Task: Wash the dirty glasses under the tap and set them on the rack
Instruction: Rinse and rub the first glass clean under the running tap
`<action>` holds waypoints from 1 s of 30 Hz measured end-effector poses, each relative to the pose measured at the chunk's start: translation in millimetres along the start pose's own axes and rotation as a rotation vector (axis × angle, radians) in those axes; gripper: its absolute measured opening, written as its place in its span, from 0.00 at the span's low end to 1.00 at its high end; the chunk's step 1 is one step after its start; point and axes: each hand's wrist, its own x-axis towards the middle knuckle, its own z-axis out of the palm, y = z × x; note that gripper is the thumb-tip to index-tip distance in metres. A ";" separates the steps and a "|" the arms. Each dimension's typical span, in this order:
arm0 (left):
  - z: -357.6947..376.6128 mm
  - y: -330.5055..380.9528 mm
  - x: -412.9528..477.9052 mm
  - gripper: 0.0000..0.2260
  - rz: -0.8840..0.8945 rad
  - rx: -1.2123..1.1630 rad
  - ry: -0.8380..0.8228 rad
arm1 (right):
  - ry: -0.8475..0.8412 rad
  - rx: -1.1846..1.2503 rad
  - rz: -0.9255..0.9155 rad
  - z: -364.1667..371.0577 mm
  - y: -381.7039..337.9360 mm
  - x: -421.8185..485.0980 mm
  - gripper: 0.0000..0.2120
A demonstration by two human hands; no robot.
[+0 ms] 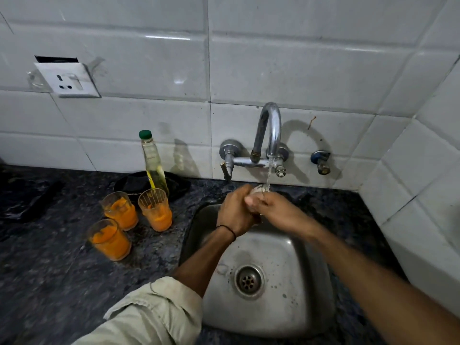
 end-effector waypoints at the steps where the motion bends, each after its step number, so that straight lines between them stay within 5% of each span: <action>1: 0.0 2.7 0.4 0.18 0.043 0.108 0.011 | 0.134 0.262 0.106 13.5 -4.2 2.2 0.16; 4: -3.8 3.6 4.4 0.18 0.151 0.381 -0.030 | 0.517 0.798 0.347 52.4 -10.0 13.7 0.11; 6: -11.0 -2.3 7.9 0.15 0.180 0.318 -0.057 | 0.565 0.644 0.233 62.2 -7.2 14.2 0.07; 9: -30.7 -8.8 13.4 0.14 0.112 0.112 -0.119 | 0.311 0.129 -0.146 48.5 14.5 0.2 0.07; 11: -43.9 -6.1 16.8 0.17 0.097 0.182 -0.198 | 0.162 -0.005 -0.191 34.4 27.0 -7.3 0.10; 14: -47.4 5.1 18.3 0.23 0.107 0.526 -0.271 | 0.338 0.426 0.004 40.2 22.4 -8.6 0.13; 17: -30.1 25.7 14.6 0.20 0.269 0.934 -0.328 | 0.587 1.007 0.431 67.3 26.3 15.4 0.18; 21: -6.3 42.7 4.5 0.14 0.348 1.296 -0.526 | 0.380 1.417 0.670 90.7 46.0 21.4 0.16; 26: 5.3 32.6 -8.6 0.12 0.234 1.300 -0.673 | 0.151 1.294 0.751 98.9 68.9 13.6 0.18; 30: 12.4 -7.2 -24.2 0.18 -0.094 0.810 -0.726 | 0.209 0.794 0.855 89.8 81.6 17.9 0.15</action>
